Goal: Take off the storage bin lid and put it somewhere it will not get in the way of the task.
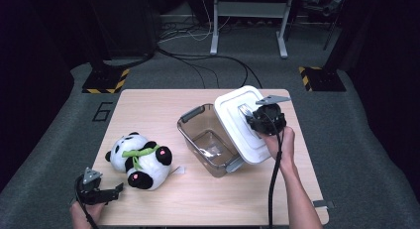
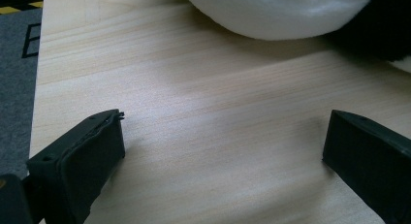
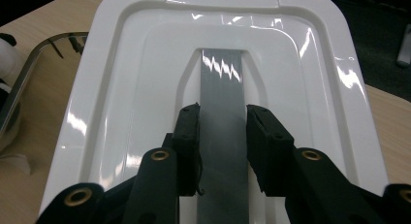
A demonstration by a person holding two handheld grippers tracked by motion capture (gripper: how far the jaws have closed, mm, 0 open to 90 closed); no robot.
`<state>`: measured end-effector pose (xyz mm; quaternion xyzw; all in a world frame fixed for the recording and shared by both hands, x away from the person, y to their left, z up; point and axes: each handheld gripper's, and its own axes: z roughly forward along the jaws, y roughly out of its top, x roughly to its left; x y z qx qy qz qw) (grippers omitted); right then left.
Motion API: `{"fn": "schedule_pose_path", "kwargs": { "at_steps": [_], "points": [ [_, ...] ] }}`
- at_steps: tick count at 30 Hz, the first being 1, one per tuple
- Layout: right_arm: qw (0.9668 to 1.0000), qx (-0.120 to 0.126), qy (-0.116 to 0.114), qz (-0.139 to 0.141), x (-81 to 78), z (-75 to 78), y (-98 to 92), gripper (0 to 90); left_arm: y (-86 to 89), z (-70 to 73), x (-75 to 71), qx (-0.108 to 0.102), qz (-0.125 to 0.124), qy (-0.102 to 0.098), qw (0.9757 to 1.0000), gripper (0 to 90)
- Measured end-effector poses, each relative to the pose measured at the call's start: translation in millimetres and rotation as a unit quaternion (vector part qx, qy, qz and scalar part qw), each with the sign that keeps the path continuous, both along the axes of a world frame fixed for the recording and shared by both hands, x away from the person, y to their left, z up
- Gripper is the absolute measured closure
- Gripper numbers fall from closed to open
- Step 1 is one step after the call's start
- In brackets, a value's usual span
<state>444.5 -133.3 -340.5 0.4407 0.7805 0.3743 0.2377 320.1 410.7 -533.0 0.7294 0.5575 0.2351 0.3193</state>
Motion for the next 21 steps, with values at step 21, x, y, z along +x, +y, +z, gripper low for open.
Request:
{"fn": "schedule_pose_path", "kwargs": {
  "at_steps": [21],
  "points": [
    [0.9974,0.013,0.013,-0.069,3.8,-9.7,-55.4,66.8,0.4,0.4,-0.1,-0.001,0.001,0.001,1.0,1.4]
  ]
}}
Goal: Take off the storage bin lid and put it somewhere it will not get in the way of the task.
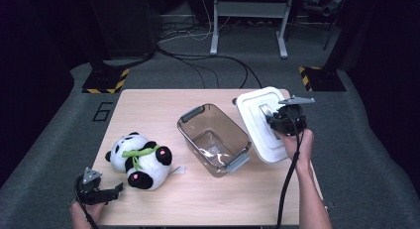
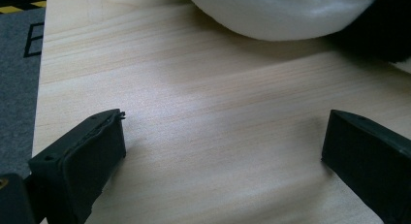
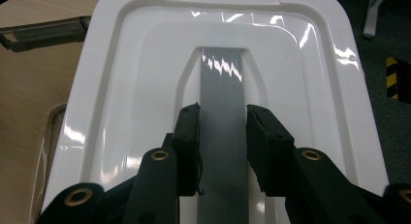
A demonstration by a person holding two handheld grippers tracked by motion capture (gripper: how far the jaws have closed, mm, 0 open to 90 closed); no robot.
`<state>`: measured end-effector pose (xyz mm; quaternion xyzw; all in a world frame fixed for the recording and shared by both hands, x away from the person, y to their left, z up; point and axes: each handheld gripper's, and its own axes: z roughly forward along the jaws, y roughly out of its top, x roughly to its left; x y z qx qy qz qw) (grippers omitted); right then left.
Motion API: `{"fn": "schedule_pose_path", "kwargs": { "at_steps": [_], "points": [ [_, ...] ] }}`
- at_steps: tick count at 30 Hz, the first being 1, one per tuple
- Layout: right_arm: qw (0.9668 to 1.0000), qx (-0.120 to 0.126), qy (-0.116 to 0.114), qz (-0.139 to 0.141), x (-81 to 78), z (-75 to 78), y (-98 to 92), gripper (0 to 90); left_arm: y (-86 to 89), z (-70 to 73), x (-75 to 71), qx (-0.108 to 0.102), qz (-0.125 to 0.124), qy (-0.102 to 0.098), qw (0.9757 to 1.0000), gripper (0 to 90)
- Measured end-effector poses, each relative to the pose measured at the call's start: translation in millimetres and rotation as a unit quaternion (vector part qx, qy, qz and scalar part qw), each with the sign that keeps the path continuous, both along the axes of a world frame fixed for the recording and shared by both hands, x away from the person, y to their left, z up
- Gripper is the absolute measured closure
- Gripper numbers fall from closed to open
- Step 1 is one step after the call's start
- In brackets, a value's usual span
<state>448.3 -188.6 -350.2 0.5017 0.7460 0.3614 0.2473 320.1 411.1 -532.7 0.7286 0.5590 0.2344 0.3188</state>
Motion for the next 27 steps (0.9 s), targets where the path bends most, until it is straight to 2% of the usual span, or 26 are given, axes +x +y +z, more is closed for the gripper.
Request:
{"fn": "schedule_pose_path", "kwargs": {
  "at_steps": [9,10,12,14,20,23,27],
  "points": [
    [0.9991,0.005,0.023,-0.034,8.2,-20.2,-20.0,66.8,0.0,0.0,0.0,0.0,0.0,0.0,1.0,1.3],
    [0.9985,0.007,0.033,-0.044,11.1,-27.6,-24.9,66.8,0.0,0.0,0.0,0.0,0.0,0.0,1.0,1.4],
    [0.9983,0.008,0.035,-0.047,12.1,-30.5,-26.6,66.8,0.0,0.0,0.0,0.0,0.0,0.0,1.0,1.3],
    [0.997,0.011,0.047,-0.061,14.8,-41.9,-32.4,66.8,0.0,0.0,0.0,0.0,0.0,0.0,1.0,1.4],
    [0.9944,0.017,0.064,-0.082,19.7,-60.0,-38.3,66.7,0.0,0.0,0.0,0.0,0.0,0.0,1.0,1.4],
    [0.9937,0.015,0.069,-0.087,21.8,-65.8,-38.6,66.8,0.0,0.0,0.0,0.0,0.0,0.0,1.0,1.4],
    [0.9917,0.01,0.084,-0.097,28.1,-81.1,-39.5,66.7,-0.1,-0.2,0.0,0.0,0.001,-0.001,1.0,1.4]
  ]
}}
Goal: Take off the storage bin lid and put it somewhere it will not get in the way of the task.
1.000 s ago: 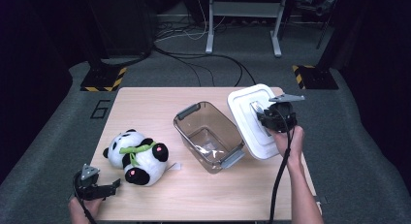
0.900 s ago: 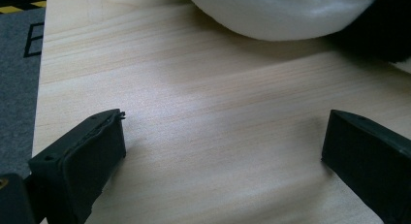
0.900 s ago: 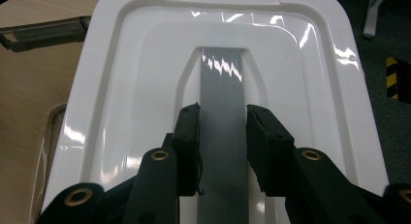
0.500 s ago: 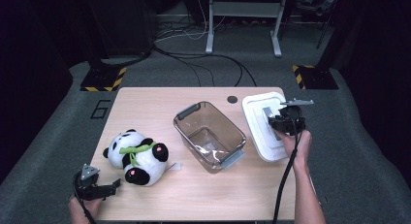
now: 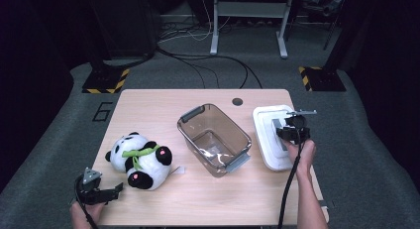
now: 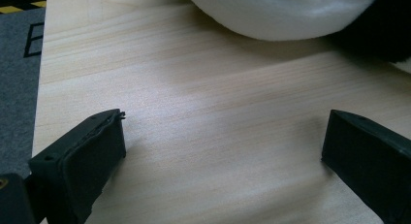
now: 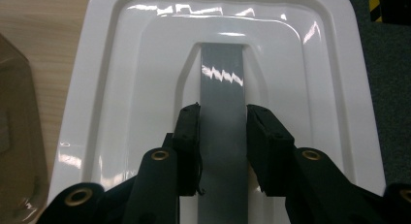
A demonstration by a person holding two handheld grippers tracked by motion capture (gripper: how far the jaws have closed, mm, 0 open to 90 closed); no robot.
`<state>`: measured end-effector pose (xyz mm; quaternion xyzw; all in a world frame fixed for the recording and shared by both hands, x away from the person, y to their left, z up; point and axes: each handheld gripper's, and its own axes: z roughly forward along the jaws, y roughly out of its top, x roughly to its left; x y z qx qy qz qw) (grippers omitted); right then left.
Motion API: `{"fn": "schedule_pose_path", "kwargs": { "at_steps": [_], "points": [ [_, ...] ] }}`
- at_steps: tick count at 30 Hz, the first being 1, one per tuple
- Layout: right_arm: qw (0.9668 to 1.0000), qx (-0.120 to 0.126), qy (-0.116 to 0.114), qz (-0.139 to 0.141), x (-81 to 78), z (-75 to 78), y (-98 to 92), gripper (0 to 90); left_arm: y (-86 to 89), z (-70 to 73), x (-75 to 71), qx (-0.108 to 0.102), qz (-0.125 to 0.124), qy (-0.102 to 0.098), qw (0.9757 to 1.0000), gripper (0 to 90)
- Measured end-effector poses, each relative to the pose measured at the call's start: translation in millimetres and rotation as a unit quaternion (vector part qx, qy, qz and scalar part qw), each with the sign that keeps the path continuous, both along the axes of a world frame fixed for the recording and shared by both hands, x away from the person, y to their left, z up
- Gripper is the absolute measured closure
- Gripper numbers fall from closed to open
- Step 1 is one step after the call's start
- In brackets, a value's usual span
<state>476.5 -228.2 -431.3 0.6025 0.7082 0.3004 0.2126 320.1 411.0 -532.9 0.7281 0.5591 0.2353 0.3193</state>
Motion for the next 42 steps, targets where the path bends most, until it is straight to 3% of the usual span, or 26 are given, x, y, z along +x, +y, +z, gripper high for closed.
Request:
{"fn": "schedule_pose_path", "kwargs": {
  "at_steps": [10,17,25,31,32,34,37,40,42],
  "points": [
    [0.9995,0.004,0.026,-0.017,10.9,-25.6,-2.0,66.7,0.2,0.2,0.0,0.0,-0.001,0.001,1.0,1.4],
    [0.9979,0.015,0.044,-0.044,17.2,-44.1,-6.4,66.7,0.1,0.1,-0.1,0.0,0.0,0.001,1.0,1.4],
    [0.9967,0.012,0.057,-0.057,23.4,-54.0,-6.5,66.1,0.0,-0.1,0.0,0.0,0.001,-0.001,1.0,1.4],
    [0.9969,0.029,0.051,-0.052,20.8,-53.7,-9.9,55.6,0.1,0.2,0.0,0.0,0.0,0.001,1.0,1.4],
    [0.9967,0.044,0.052,-0.044,17.2,-52.4,-11.7,48.4,0.1,0.2,0.0,0.0,-0.001,0.001,1.0,1.4],
    [0.997,0.048,0.045,-0.04,11.4,-50.7,-13.1,41.2,0.2,0.3,0.0,0.001,-0.001,0.001,1.0,1.4],
    [0.9983,0.048,0.024,-0.023,2.0,-46.9,-14.3,30.5,0.1,0.3,0.0,0.001,-0.001,0.001,1.0,1.4],
    [0.9986,0.05,0.008,0.012,-10.5,-41.4,-11.3,21.1,-0.2,-0.1,0.0,0.0,0.001,-0.001,1.0,1.4],
    [0.9986,0.049,0.005,0.019,-13.4,-39.7,-8.9,19.0,-0.5,-0.1,-0.1,0.001,0.001,-0.002,1.0,1.7]
  ]
}}
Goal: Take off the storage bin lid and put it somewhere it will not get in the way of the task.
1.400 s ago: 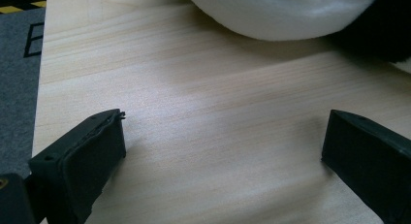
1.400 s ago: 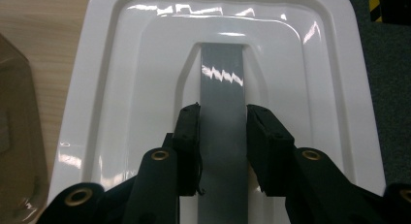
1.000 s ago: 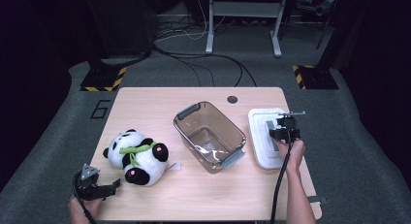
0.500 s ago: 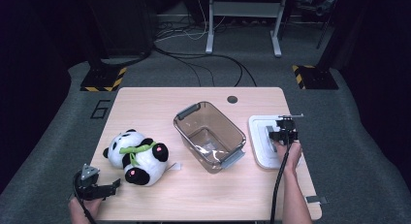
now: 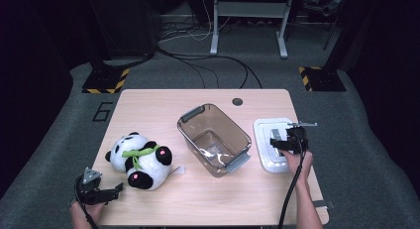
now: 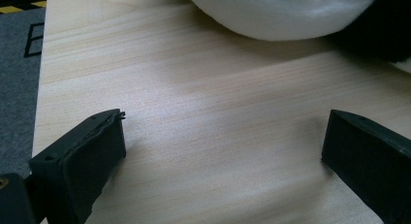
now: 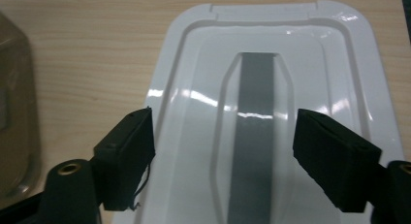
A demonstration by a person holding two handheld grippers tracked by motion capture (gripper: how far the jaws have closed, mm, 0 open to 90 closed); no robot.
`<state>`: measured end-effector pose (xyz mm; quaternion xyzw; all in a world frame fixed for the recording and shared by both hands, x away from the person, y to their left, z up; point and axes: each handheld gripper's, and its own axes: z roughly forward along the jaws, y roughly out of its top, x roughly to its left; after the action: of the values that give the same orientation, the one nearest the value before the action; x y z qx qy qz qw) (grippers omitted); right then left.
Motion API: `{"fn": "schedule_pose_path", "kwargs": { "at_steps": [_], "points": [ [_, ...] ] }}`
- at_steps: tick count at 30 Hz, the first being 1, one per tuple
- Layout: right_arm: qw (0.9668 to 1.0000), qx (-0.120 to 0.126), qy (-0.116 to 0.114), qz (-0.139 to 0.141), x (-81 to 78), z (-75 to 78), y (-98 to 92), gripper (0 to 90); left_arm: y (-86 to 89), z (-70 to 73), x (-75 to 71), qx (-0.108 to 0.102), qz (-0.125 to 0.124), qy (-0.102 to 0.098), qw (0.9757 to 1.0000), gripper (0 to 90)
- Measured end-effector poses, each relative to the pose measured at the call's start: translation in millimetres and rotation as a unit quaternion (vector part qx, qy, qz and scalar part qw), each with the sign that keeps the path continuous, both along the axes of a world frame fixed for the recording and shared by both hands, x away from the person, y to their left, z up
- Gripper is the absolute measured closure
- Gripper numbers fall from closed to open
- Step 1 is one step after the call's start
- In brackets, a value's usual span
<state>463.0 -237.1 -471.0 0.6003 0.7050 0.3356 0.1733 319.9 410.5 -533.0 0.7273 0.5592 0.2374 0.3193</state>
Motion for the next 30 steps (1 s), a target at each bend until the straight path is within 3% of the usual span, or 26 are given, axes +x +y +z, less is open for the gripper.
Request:
{"fn": "schedule_pose_path", "kwargs": {
  "at_steps": [2,6,13,17,19,23,27,30],
  "points": [
    [0.9995,-0.006,-0.017,0.025,-12.0,6.9,8.6,13.7,-0.1,0.1,0.2,0.0,0.0,0.0,1.0,1.7],
    [0.9986,-0.004,-0.041,0.032,-29.8,12.7,20.3,0.0,-0.1,0.1,0.2,0.0,0.001,0.0,1.0,1.7],
    [0.9951,-0.02,-0.066,0.071,-63.0,8.9,49.1,0.0,-0.3,0.1,0.1,-0.001,0.001,0.0,1.0,1.7],
    [0.9946,-0.018,-0.063,0.081,-74.0,-1.0,58.2,0.0,-0.2,0.0,0.2,-0.001,0.001,0.0,1.0,1.7],
    [0.9942,-0.016,-0.063,0.086,-88.0,-16.0,66.2,0.0,-0.3,0.0,0.1,0.0,0.002,0.0,1.0,1.8],
    [0.993,-0.025,-0.058,0.1,-102.1,-30.9,75.2,0.0,-0.2,0.1,0.1,0.0,0.001,0.0,1.0,1.8],
    [0.9914,-0.026,-0.054,0.116,-113.7,-38.5,84.6,0.0,-0.6,0.1,0.2,0.001,0.004,0.0,1.0,1.9],
    [0.9894,-0.042,-0.052,0.129,-117.1,-42.4,88.5,0.0,-0.7,0.1,0.1,0.001,0.005,-0.001,1.0,2.2]
  ]
}}
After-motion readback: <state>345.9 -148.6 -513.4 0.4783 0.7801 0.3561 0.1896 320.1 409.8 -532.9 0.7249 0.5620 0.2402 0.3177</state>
